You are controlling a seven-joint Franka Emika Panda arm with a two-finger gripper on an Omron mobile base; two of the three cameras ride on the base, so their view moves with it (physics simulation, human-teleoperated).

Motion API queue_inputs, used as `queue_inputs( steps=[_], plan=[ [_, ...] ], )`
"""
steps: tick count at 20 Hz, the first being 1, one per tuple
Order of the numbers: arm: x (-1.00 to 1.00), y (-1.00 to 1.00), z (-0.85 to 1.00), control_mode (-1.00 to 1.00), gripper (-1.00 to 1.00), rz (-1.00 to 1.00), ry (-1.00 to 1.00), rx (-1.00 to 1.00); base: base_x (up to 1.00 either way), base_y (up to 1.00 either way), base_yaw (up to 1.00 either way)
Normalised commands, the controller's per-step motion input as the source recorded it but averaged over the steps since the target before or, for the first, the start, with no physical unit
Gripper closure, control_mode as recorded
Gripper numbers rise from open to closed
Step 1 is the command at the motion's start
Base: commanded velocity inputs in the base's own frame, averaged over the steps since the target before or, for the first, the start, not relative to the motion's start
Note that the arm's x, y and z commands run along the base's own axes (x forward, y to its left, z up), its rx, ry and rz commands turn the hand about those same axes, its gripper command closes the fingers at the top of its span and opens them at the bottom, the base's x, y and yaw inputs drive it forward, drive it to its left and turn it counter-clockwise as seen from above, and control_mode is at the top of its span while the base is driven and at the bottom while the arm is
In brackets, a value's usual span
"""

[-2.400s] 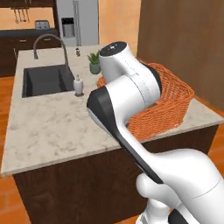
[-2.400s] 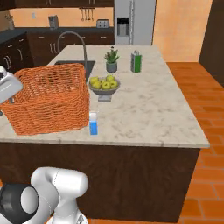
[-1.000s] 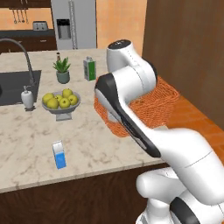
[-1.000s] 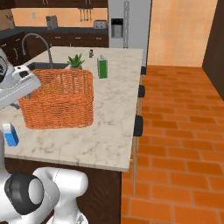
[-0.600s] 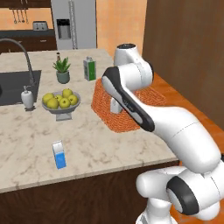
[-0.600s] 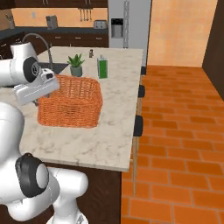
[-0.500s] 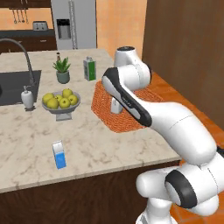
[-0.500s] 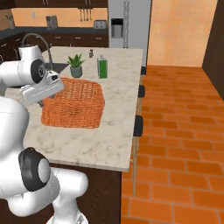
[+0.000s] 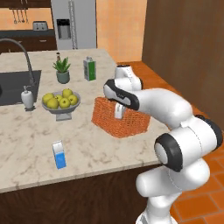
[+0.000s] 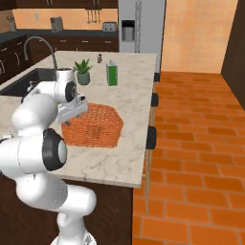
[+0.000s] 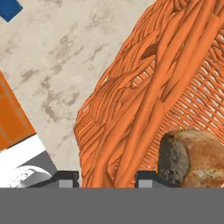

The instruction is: Open the cabinet, pick up the bread from the cabinet and place it in the basket. Then move the basket to the dining counter.

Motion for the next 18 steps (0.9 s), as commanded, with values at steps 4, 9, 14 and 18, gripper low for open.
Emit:
queue_inputs(
  steps=[4,9,14,18],
  plan=[
    [0.74,-0.02,-0.82,-1.00,1.00,0.04,0.11,0.00,0.00,0.00,0.00],
    [0.40,0.00,-0.82,-1.00,1.00,0.06,0.11,0.00,0.00,0.00,0.00],
    [-0.13,0.00,-0.05,-1.00,-1.00,0.04,0.00,0.01,0.00,0.00,0.00],
    [-0.42,0.00,1.00,-1.00,-1.00,0.00,-0.10,0.00,0.00,0.00,0.00]
  ],
)
